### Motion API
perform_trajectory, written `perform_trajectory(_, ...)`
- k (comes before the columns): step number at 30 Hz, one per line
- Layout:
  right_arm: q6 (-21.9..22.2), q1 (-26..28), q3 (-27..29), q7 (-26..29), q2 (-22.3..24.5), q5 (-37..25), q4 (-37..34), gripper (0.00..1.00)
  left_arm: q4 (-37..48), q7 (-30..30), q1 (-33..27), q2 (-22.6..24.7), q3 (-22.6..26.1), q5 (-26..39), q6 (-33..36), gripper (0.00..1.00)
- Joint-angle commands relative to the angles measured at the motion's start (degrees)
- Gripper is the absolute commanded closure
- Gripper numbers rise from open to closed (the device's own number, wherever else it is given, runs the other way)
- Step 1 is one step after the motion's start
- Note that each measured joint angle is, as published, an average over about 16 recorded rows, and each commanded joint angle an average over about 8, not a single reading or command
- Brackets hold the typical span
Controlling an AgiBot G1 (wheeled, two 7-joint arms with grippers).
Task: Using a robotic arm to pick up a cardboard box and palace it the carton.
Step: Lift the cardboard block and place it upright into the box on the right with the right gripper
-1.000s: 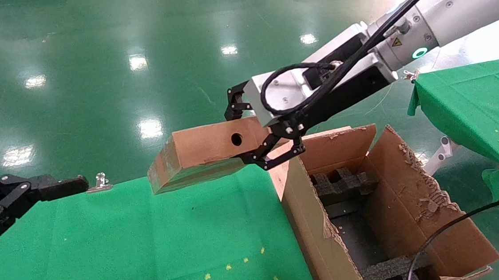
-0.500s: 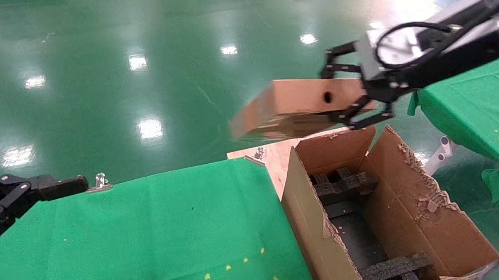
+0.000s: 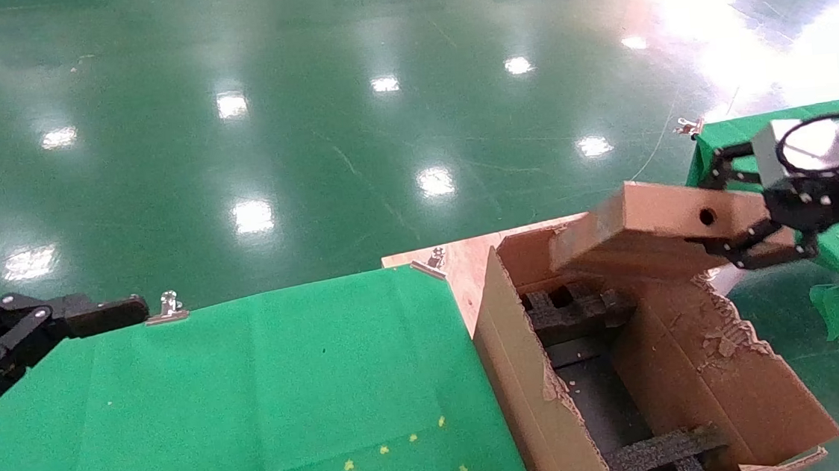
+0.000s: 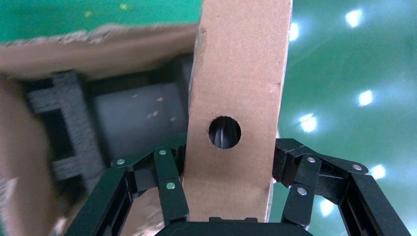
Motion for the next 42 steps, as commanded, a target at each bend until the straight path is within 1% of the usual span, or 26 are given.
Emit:
perform_trajectory(1,-0.1,-0.1,-1.8,-0.1,1.1,0.2,-1.2,1.0,0.0,0.0,0.0,0.0,0.0,0.0,0.0,0.0)
perform_trajectory(7,0.0,-1.0,-5.0,-0.1,3.2,2.7,-3.2,1.0,0.0,0.0,0.0,0.0,0.0,0.0,0.0,0.0)
perform_trajectory(15,0.5,-1.3,-5.3,0.1,3.3,3.2,-3.3,1.0,0.0,0.0,0.0,0.0,0.0,0.0,0.0,0.0)
perform_trajectory(17,1.0,-1.7,-5.3,1.1,3.4,3.6,-3.5,1.0,0.0,0.0,0.0,0.0,0.0,0.0,0.0,0.0)
perform_trajectory(19,1.9,-2.5,-5.4,3.3,3.7,4.6,-4.2,1.0,0.0,0.0,0.0,0.0,0.0,0.0,0.0,0.0)
perform_trajectory(22,3.6,-4.5,-5.3,8.7,4.4,6.9,-5.7,1.0,0.0,0.0,0.0,0.0,0.0,0.0,0.0,0.0)
perform_trajectory(26,7.1,-7.8,-5.1,17.8,5.5,10.1,-7.5,1.0,0.0,0.0,0.0,0.0,0.0,0.0,0.0,0.0)
perform_trajectory(32,12.8,-11.4,-5.4,31.2,7.4,12.7,-7.1,1.0,0.0,0.0,0.0,0.0,0.0,0.0,0.0,0.0)
perform_trajectory(37,17.1,-13.5,-6.1,42.0,9.2,13.5,-3.4,1.0,0.0,0.0,0.0,0.0,0.0,0.0,0.0,0.0)
perform_trajectory(42,21.9,-15.3,-7.3,51.7,12.0,13.0,4.0,1.0,0.0,0.0,0.0,0.0,0.1,0.0,0.0,0.0)
